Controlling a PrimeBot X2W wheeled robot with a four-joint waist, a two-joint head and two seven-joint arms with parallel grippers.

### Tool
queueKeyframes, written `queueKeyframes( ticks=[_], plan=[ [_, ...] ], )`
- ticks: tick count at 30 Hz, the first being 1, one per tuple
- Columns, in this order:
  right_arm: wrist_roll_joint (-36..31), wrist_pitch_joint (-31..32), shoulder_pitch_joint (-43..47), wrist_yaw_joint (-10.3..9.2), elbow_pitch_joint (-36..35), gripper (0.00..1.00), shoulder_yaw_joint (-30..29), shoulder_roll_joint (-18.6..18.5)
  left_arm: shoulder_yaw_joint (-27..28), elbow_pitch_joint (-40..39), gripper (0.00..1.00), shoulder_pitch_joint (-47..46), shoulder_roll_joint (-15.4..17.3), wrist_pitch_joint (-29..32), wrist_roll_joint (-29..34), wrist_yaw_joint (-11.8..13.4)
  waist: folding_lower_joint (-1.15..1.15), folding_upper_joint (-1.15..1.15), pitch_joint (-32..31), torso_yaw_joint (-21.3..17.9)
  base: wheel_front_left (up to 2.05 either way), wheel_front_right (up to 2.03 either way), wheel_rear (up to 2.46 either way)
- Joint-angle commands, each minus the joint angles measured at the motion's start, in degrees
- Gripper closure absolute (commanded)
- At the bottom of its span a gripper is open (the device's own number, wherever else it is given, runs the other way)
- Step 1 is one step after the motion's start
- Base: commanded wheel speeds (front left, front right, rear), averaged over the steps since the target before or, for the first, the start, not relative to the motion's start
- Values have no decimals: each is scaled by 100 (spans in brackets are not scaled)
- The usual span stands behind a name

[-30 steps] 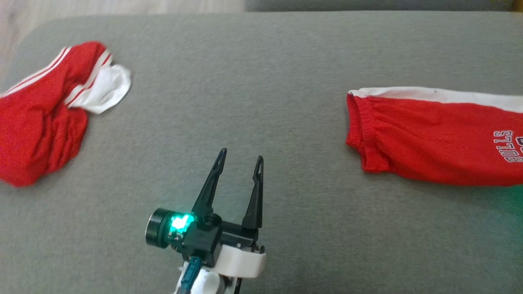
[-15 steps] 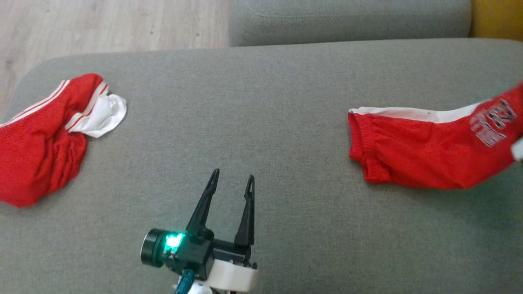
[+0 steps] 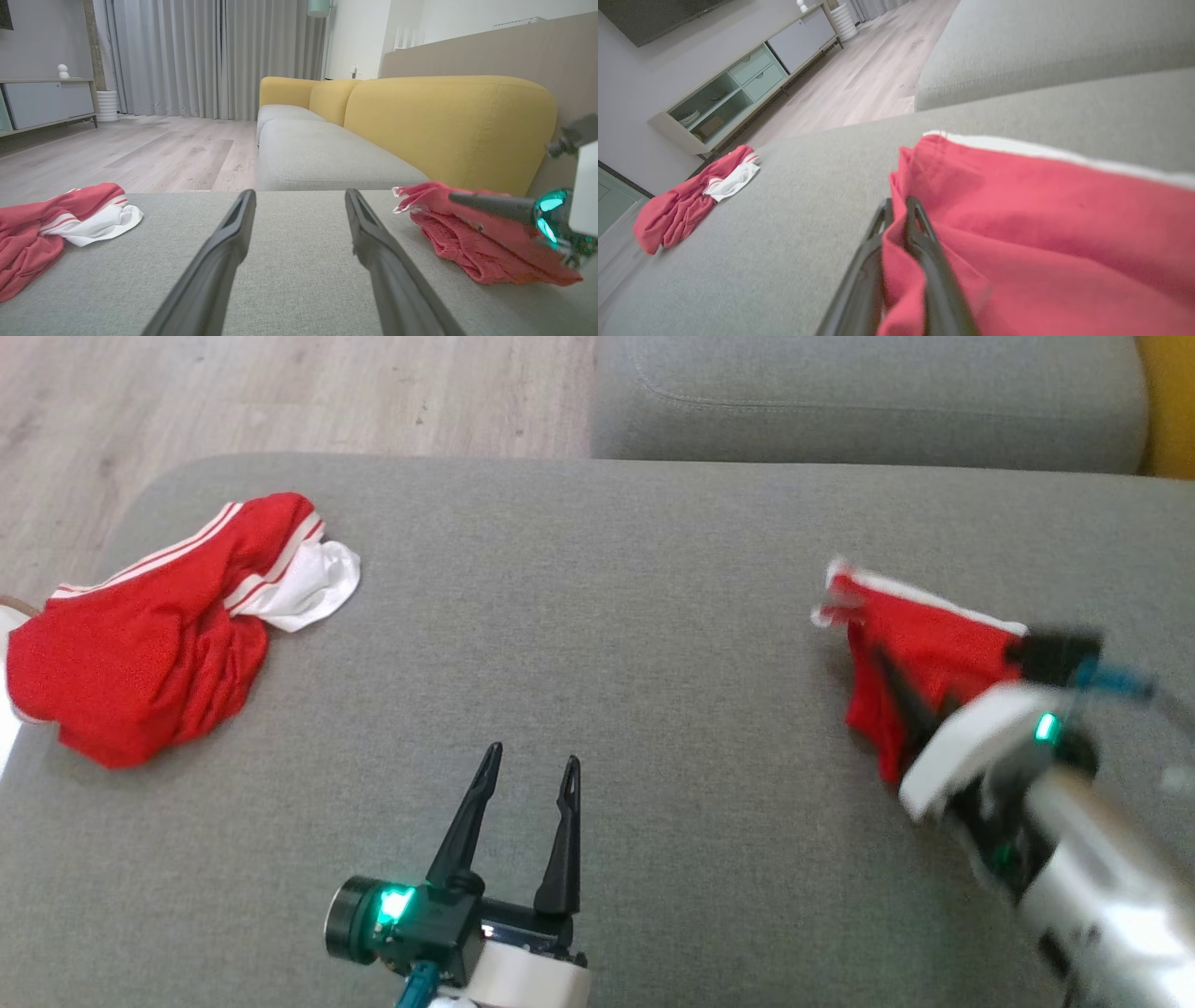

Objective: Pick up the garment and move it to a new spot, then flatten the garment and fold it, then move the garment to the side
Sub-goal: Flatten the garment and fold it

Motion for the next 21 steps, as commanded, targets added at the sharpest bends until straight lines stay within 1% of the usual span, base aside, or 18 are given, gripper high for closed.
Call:
queueKeyframes(
  ticks=[1, 4, 6, 9, 11, 12, 14, 16, 18, 21],
  plan=[
    [0, -97, 63, -4, -113, 0, 0, -46, 185, -173, 0, -63, -2, -46, -42, -15, 0, 0, -24, 35, 0, 0, 0],
    [-115, -573, 406, -4, -194, 0, -121, 57, 252, -231, 0, 11, -2, -46, -88, 25, 0, 0, -106, 69, 0, 0, 0],
    [-304, -920, 632, -4, -299, 0, -211, 45, 340, -290, 0, 108, -2, -46, -125, 50, 0, 0, -203, 45, 0, 0, 0],
    [-870, -1238, 951, -4, -541, 0, -521, -55, 538, -387, 0, 332, -2, -46, -233, 68, 0, 0, -382, -69, 0, 0, 0],
    [-1353, -1284, 1205, -4, -821, 0, -1003, -67, 699, -490, 0, 494, -2, -46, -289, 75, 0, 0, -452, -185, 0, 0, 0],
    [-1604, -1288, 1375, -4, -1083, 0, -1353, -15, 769, -531, 0, 570, -2, -46, -282, 68, 0, 0, -482, -245, 0, 0, 0],
    [-1965, -1290, 1869, -4, -1615, 0, -2119, 232, 909, -615, 0, 719, -2, -46, -284, 59, 0, 0, -556, -352, 0, 0, 0],
    [-2262, -1291, 2395, -4, -2135, 0, -2652, 499, 1029, -675, 0, 854, -2, -46, -225, 35, 0, 0, -631, -438, 0, 0, 0],
    [-2379, -1292, 2875, -4, -2399, 0, -3037, 774, 1144, -723, 0, 995, -2, -46, -185, -2, 0, 0, -697, -518, 0, 0, 0],
    [-2865, -1292, 3368, -4, -2525, 0, -3175, 903, 1265, -797, 0, 1187, -2, -46, -188, -38, 0, 0, -768, -599, 0, 0, 0]
  ],
)
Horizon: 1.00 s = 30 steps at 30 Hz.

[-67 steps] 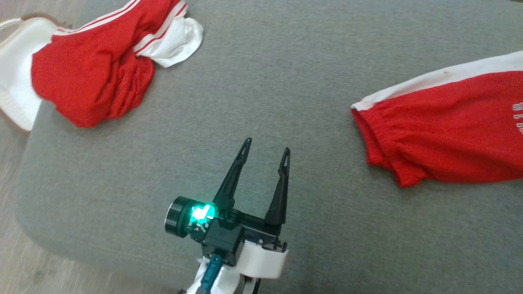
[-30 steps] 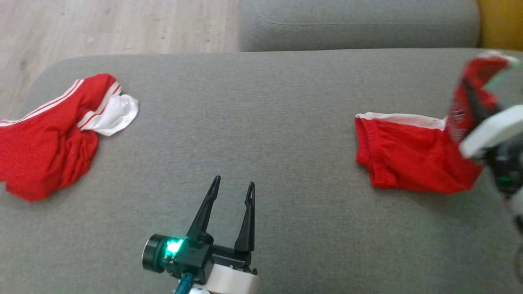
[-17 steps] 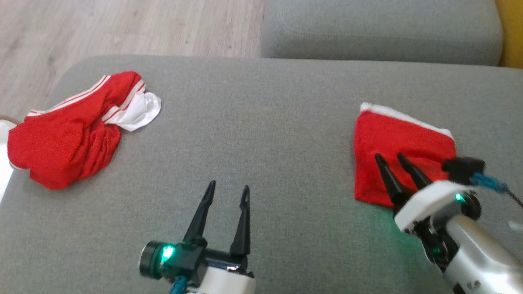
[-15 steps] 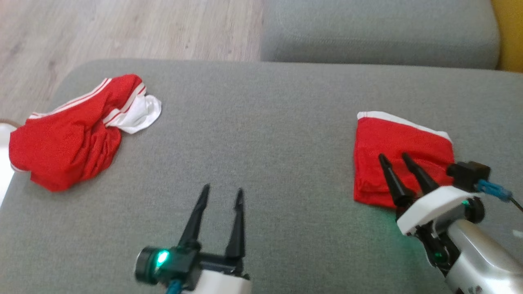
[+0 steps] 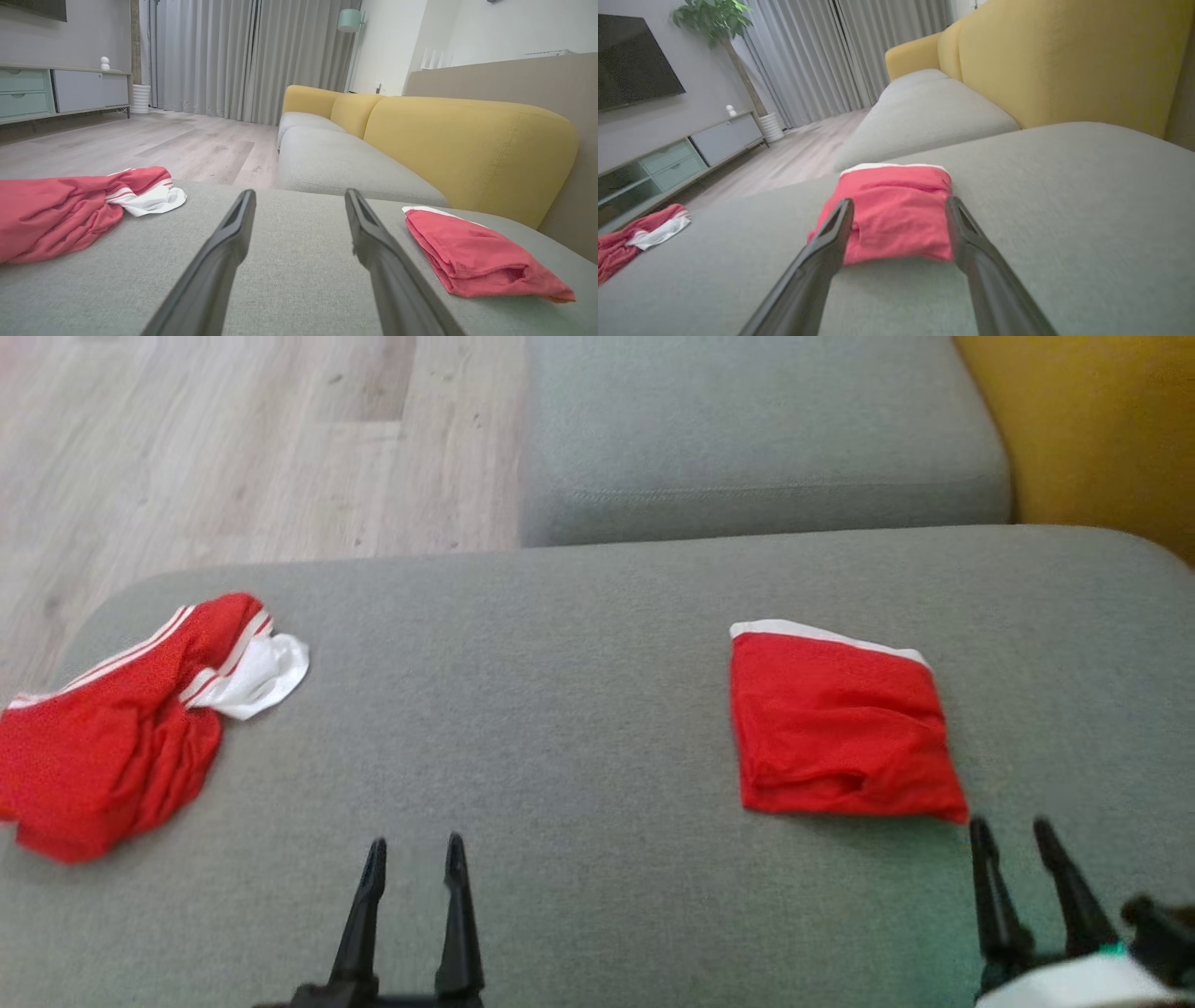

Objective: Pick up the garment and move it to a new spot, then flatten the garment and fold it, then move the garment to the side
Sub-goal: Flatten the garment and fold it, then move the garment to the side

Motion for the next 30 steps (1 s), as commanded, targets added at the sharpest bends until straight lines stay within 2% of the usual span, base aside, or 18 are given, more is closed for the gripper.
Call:
queueKeyframes(
  ticks=[1, 9, 30],
  plan=[
    [-205, -61, -130, -4, -250, 0, 21, -7, 250, -252, 0, -52, -16, -47, 28, -7, 2, 0, -83, -96, 0, 0, 0],
    [-681, -62, 160, -4, -293, 0, -13, 207, 411, -277, 0, 258, -16, -47, 195, -40, 2, 0, -189, -233, 0, 0, 0],
    [-1011, -62, 181, -4, -299, 0, 12, 203, 470, -191, 0, 310, -16, -47, 310, -33, 2, 0, -211, -253, 0, 0, 0]
  ],
)
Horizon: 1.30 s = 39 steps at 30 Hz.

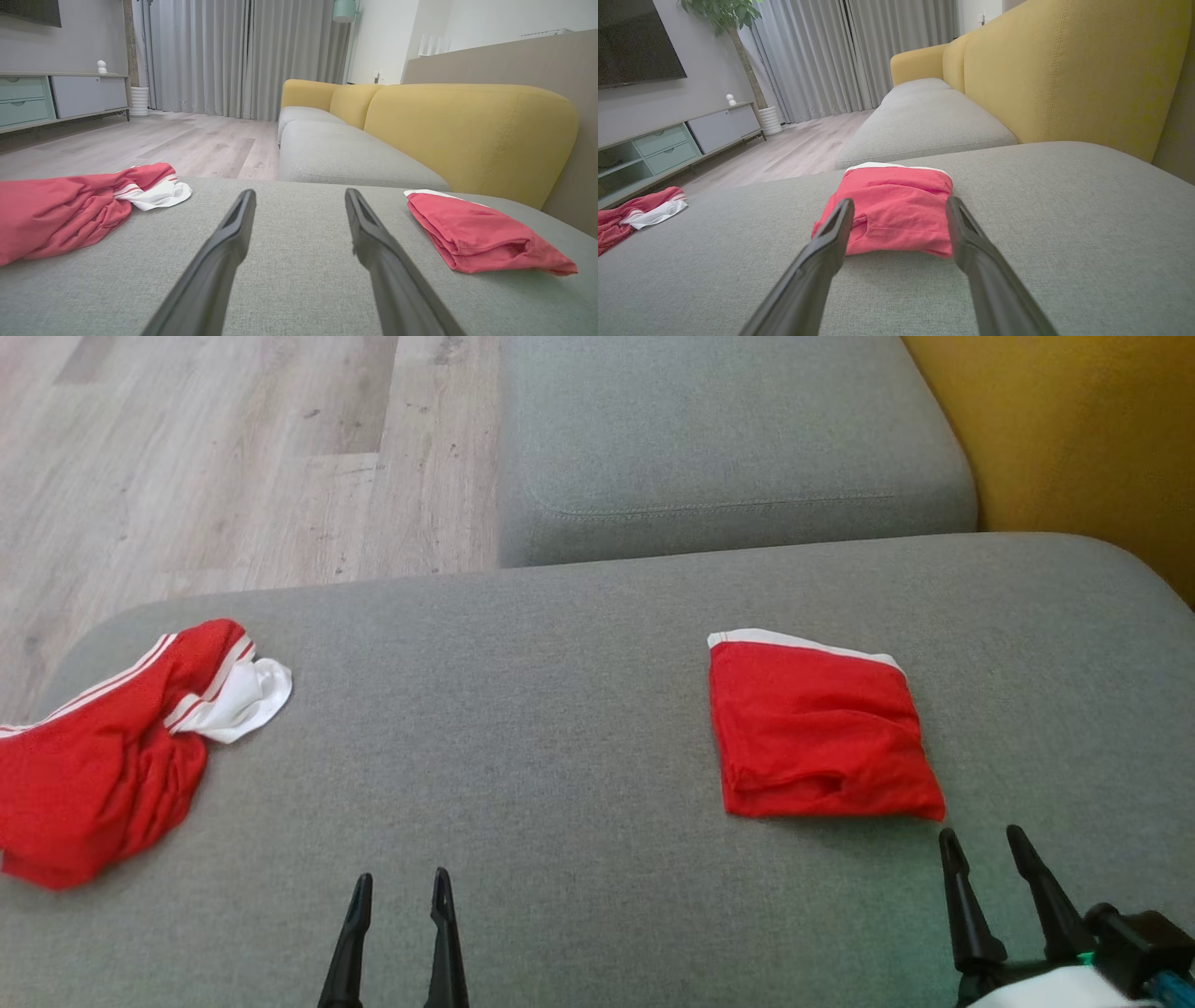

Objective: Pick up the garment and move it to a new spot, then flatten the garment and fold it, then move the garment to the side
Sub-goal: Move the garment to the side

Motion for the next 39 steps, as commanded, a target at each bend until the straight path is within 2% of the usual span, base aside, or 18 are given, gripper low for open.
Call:
queueKeyframes(
  ticks=[1, 15, 23, 27, 34, 39],
  plan=[
    [-53, -62, -176, -4, -173, 0, 114, -103, 211, -178, 0, -145, -34, -47, 49, 33, 0, 0, 4, -6, 0, 0, 0],
    [-286, -62, -277, -4, -93, 0, 133, -181, 231, -150, 0, -194, -34, -47, 41, 41, 0, 0, 126, 18, 0, 0, 0],
    [10, -40, -886, -4, 425, 0, 128, -421, 58, -179, 0, -321, -34, -47, 66, 136, 0, 0, 475, 103, 0, 0, 0],
    [489, 507, -1564, -4, 821, 0, 245, -660, -28, -189, 0, -435, -34, -47, 63, 188, 0, 0, 745, 155, 0, 0, 0],
    [1289, 1772, -2821, -4, 1591, 0, 392, -1318, -283, -184, 0, -906, -34, -47, 45, 280, 0, 0, 1327, 351, 0, 0, 0],
    [1739, 2414, -3111, -4, 1999, 0, 490, -1468, -393, -174, 0, -1092, -34, -47, 2, 369, 0, 0, 1547, 455, 0, 0, 0]
  ],
)
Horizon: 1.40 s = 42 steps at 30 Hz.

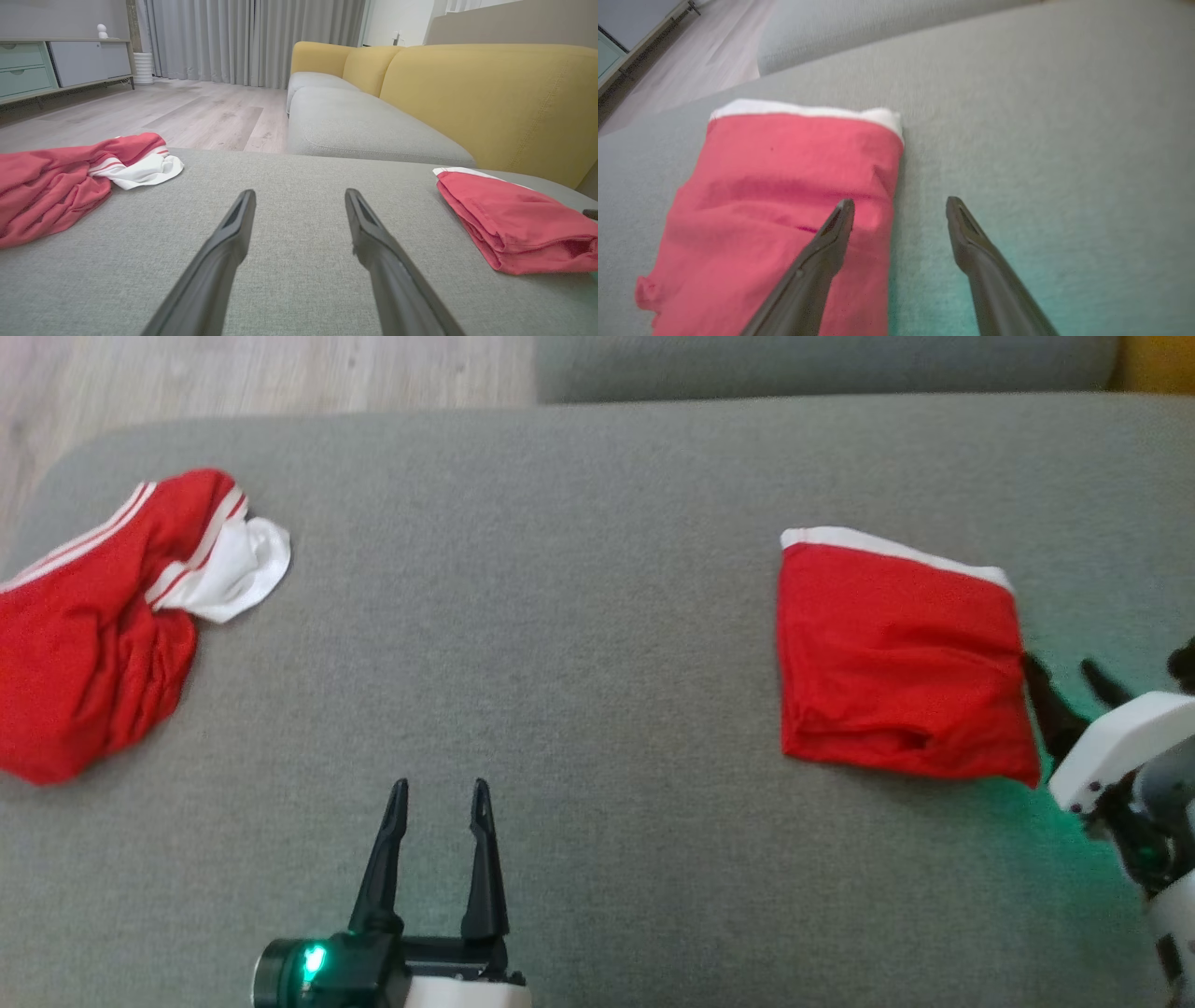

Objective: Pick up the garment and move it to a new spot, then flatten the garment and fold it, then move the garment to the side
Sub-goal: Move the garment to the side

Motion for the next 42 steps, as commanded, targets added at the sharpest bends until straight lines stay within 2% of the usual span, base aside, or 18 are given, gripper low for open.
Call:
queueKeyframes(
  ticks=[1, 3, 4, 5, 6, 11, 24, 30, 31, 32, 38, 42],
  plan=[
    [192, 114, -69, -4, -101, 0, 148, -97, 101, -171, 0, -203, -26, -47, -28, 48, -2, 0, 154, 107, 0, 0, 0],
    [664, 321, -58, -4, -134, 0, 253, 19, 71, -166, 0, -256, -26, -47, -37, 79, -2, 0, 221, 125, 0, 0, 0],
    [932, 387, -41, -4, -192, 39, 286, 74, 59, -165, 0, -277, -26, -47, -39, 93, -2, 0, 254, 128, 0, 0, 0],
    [1132, 419, -20, -4, -242, 100, 320, 81, 47, -161, 0, -296, -26, -47, -40, 105, -2, 0, 284, 128, 0, 0, 0],
    [1252, 417, 3, -4, -285, 100, 369, 45, 35, -156, 0, -313, -26, -47, -38, 116, -2, 0, 310, 125, 0, 0, 0],
    [1358, 171, 38, -4, -371, 100, 557, -435, 4, -144, 0, -438, -26, -47, 5, 140, -2, 0, 465, 43, 0, 0, 0],
    [809, -238, -641, -4, -126, 100, 891, -2568, -92, -81, 0, -1121, -26, -47, 245, 163, -2, 0, 1491, -530, 0, 0, 0],
    [596, -569, -1248, -4, 410, 100, 912, -3012, -178, 57, 0, -1632, -26, -47, 370, 109, -2, 0, 1917, -629, 0, 0, 0],
    [533, -641, -1337, -4, 523, 84, 916, -3032, -195, 83, 0, -1696, -26, -47, 366, 108, -2, 0, 1929, -629, 0, 0, 0],
    [418, -755, -1433, -4, 643, 0, 925, -3049, -212, 105, 0, -1755, -26, -47, 360, 106, -2, 0, 1925, -626, 0, 0, 0],
    [-408, -1647, -1812, -4, 1235, 0, 1024, -2713, -256, 189, 0, -1786, -26, -47, 247, 148, -2, 0, 1499, -556, 0, 0, 0],
    [-701, -2043, -1756, -4, 1401, 0, 1082, -2040, -194, 241, 0, -1523, -26, -47, 139, 140, -2, 0, 966, -504, 0, 0, 0]
  ],
)
